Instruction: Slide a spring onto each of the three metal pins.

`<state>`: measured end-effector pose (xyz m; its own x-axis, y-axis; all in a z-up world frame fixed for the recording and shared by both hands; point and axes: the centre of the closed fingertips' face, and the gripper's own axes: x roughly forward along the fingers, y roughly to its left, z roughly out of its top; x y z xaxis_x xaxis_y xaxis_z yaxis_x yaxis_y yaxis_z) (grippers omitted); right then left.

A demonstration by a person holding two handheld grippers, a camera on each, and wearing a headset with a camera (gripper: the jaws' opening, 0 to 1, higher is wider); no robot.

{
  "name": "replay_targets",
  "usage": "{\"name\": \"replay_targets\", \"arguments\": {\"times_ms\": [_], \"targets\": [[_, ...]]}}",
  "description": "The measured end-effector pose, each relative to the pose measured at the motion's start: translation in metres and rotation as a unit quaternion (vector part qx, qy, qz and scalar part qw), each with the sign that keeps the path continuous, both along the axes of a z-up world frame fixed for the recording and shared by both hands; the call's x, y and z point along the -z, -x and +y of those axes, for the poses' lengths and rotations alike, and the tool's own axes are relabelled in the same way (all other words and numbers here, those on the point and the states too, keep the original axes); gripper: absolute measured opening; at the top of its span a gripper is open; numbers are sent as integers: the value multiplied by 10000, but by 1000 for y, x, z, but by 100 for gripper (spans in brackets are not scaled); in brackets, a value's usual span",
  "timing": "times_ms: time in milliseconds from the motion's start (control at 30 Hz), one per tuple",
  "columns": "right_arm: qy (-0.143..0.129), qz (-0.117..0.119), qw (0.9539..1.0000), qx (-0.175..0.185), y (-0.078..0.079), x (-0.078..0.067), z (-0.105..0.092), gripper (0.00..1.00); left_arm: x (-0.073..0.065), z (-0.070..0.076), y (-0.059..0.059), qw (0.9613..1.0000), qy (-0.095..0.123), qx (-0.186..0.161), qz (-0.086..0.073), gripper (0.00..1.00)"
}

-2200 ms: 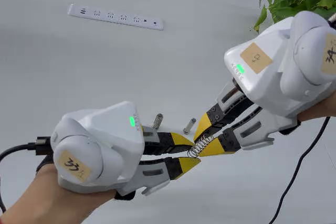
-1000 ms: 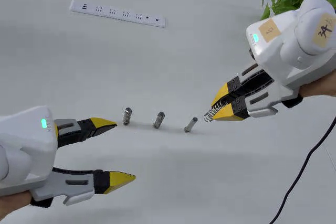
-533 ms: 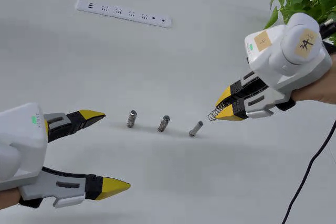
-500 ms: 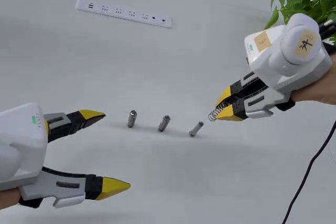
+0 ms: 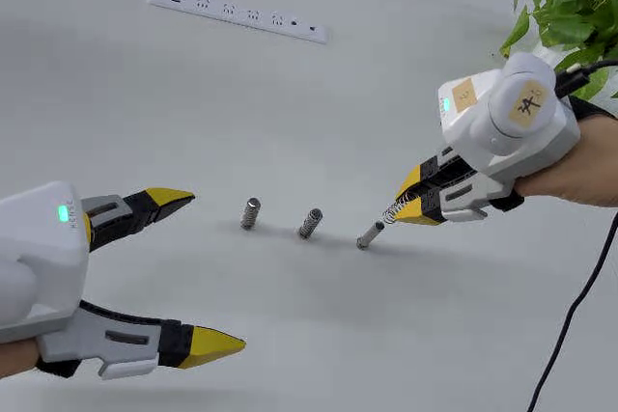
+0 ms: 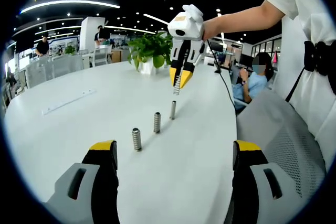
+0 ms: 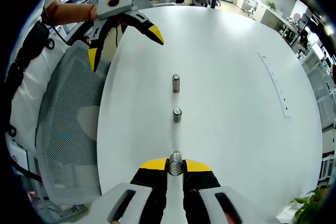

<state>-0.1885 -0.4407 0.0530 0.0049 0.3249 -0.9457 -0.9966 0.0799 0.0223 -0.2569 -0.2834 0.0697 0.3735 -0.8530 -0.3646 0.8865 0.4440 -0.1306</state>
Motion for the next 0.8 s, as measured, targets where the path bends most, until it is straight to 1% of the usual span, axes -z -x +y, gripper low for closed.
{"name": "replay_targets", "arguments": {"times_ms": [333, 533, 800], "targets": [[58, 84, 9999, -20, 3, 4, 4, 7, 3, 0, 0, 10000, 54, -22, 54, 91], [122, 116, 9998, -47, 1, 11, 1, 7, 3, 0, -1, 9999, 90, -19, 69, 92], [143, 146, 9998, -68, 2, 12, 1, 7, 4, -2, -1, 9999, 115, -15, 85, 92]]}}
